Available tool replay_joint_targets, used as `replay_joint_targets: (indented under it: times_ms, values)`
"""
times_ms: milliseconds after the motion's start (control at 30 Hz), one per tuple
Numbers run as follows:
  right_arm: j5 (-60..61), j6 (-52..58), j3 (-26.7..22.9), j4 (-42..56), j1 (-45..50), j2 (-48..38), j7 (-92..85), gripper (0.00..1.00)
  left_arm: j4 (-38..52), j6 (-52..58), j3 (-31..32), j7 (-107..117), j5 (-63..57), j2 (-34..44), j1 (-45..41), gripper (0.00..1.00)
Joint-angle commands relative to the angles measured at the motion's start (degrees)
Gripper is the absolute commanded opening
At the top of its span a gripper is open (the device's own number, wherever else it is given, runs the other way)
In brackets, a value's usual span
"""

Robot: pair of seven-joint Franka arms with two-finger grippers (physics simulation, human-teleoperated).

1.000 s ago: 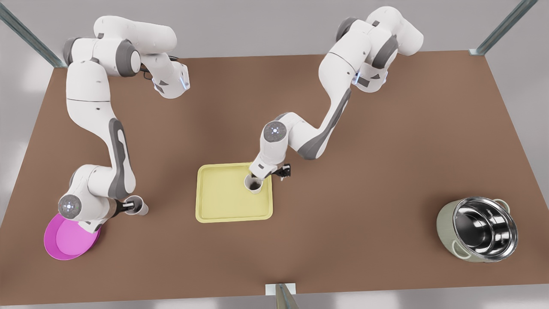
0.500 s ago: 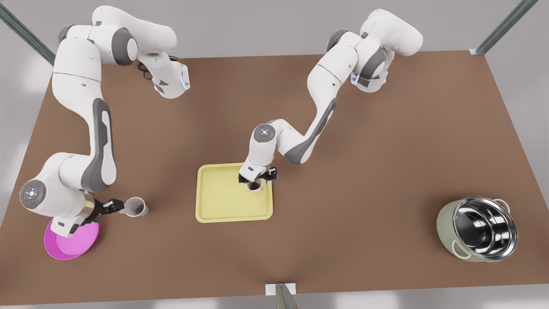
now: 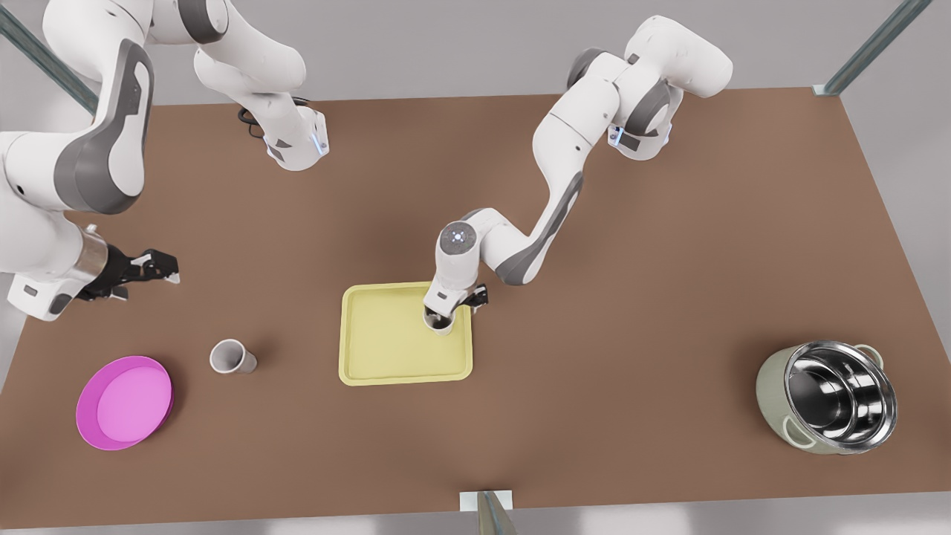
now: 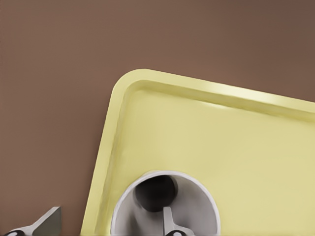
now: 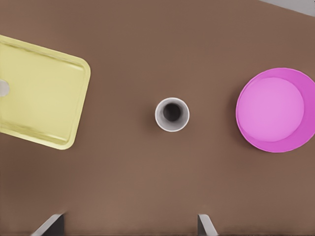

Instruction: Use the left arm to pick up the white IKEA cup from the tray and place it on the middle-left position; use the right arm to pick up the white IKEA cup from the tray and place it on the middle-right position

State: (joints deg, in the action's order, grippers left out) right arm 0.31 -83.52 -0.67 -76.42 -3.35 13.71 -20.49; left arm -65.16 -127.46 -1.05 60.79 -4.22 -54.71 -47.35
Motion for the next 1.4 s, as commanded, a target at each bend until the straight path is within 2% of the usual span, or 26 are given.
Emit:
replay_joint_targets:
  times_ms: [0, 67, 133, 167, 333, 400, 567, 667, 800, 867, 900, 967, 1067, 1300, 1367]
  values:
    - [-0.92, 2.39, 0.23, 0.04, 0.01, -0.08, 14.34, 1.0, 0.12, -0.16, 0.08, 4.16, -0.09, -0.13, -0.11, 1.0]
    - [-0.57, 2.31, 0.23, 0.04, 0.01, 0.01, 14.52, 1.0, 0.64, -0.42, 0.08, 5.55, -0.09, -0.13, -0.2, 0.78]
    - [-0.48, 2.66, 0.15, 0.21, 0.01, 0.27, 14.61, 1.0, 0.73, -3.68, 0.17, 6.44, 0.0, -0.39, -0.2, 0.66]
    - [-0.75, 2.66, 0.23, 0.39, 0.09, 0.27, 14.43, 1.0, 0.82, -4.9, 0.17, 7.14, 0.0, -0.66, -0.2, 0.63]
    - [-0.48, 2.31, 0.85, 1.97, 0.01, 0.27, 14.78, 1.0, 0.91, -8.77, 0.08, 8.64, -0.17, -3.12, -0.29, 0.61]
    - [-0.48, 2.22, 0.76, 2.15, 0.01, 0.36, 14.87, 1.0, 0.91, -8.16, 0.08, 8.2, 0.0, -2.51, -0.02, 0.38]
    - [-0.48, 2.13, 0.76, 2.15, 0.01, 0.36, 14.78, 1.0, 2.84, -0.25, 2.72, 5.65, 0.09, -1.01, 3.05, 0.2]
    - [-0.57, 2.04, 0.76, 2.24, 0.01, 0.53, 14.52, 1.0, 2.93, 1.95, 2.63, 5.56, 0.09, 0.13, 3.49, 0.18]
    - [-0.57, 2.04, 0.58, 3.29, 0.01, 1.15, 14.34, 1.0, 2.31, 12.41, 2.19, -1.64, 0.79, 6.2, 11.57, 0.2]
    - [-0.57, 2.04, 0.32, 3.91, -0.08, 1.23, 14.34, 1.0, 1.44, 12.5, 2.01, -6.39, 0.35, 6.2, 16.23, 0.21]
    - [-0.57, 2.04, 0.15, 4.17, -0.17, 1.41, 14.25, 1.0, 0.21, 11.97, 2.02, -9.02, 0.44, 6.46, 18.17, 0.21]
    - [-0.57, 2.04, 0.15, 4.17, -0.35, 1.41, 14.34, 1.0, -18.42, -2.45, 2.1, -16.05, 0.7, 15.16, 22.65, 0.21]
    - [-0.57, 2.04, 0.15, 4.17, -0.35, 1.41, 14.08, 1.0, -27.29, -9.47, 2.19, -25.45, 0.79, 18.67, 27.92, 0.22]
    - [-0.57, 2.04, 0.5, 4.17, -0.35, 1.5, 14.87, 1.0, -28.53, -12.91, 2.45, -35.74, 1.14, 18.59, 32.06, 0.22]
    - [-0.57, 2.04, 0.41, 4.17, -0.35, 1.5, 14.78, 1.0, -28.62, -12.91, 2.54, -38.38, 4.92, 18.41, 32.32, 0.22]
